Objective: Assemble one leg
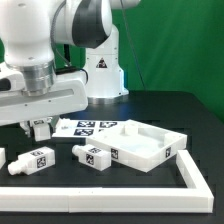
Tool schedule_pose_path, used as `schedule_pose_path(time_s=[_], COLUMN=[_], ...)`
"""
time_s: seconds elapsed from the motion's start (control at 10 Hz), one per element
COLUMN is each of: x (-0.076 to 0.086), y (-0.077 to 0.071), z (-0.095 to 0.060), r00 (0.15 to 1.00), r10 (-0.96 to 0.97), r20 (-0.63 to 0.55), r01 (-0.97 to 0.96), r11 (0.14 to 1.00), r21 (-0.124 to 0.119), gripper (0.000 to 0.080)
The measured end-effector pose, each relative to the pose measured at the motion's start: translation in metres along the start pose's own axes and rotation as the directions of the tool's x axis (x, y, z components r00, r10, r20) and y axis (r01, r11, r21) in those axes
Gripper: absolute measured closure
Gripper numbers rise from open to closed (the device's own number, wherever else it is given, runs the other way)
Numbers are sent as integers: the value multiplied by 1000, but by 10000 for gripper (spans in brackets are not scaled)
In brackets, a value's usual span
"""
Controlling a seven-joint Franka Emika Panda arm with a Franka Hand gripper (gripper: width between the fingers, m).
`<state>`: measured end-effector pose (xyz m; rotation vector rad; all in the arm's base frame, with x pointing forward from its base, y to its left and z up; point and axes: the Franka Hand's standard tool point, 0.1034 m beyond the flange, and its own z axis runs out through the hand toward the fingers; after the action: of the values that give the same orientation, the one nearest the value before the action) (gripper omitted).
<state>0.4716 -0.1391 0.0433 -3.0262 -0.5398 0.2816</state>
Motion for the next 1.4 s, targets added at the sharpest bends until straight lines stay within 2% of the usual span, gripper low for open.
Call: schedule_pose_path(time_s=[0.3, 0.4, 0.6, 0.8, 1.1, 1.2, 1.3, 1.4], x=[-1, -6, -16, -16, -16, -16, -15, -13], y=[1, 7, 13, 7, 8, 8, 9, 9], z=[4, 14, 32, 38, 38, 36, 33, 29], r00=[1000, 999, 999, 999, 999, 999, 999, 999], r10=[-7, -32, -39, -42, -43, -44, -44, -46], r20=[0, -12, 1, 4, 4, 2, -3, -9], r01=[7, 32, 39, 42, 43, 44, 44, 46], r11=[1000, 999, 999, 999, 999, 999, 999, 999], r21=[-1, -12, 2, 2, 1, 0, -4, -7], gripper=[514, 514, 514, 514, 514, 346, 221, 172])
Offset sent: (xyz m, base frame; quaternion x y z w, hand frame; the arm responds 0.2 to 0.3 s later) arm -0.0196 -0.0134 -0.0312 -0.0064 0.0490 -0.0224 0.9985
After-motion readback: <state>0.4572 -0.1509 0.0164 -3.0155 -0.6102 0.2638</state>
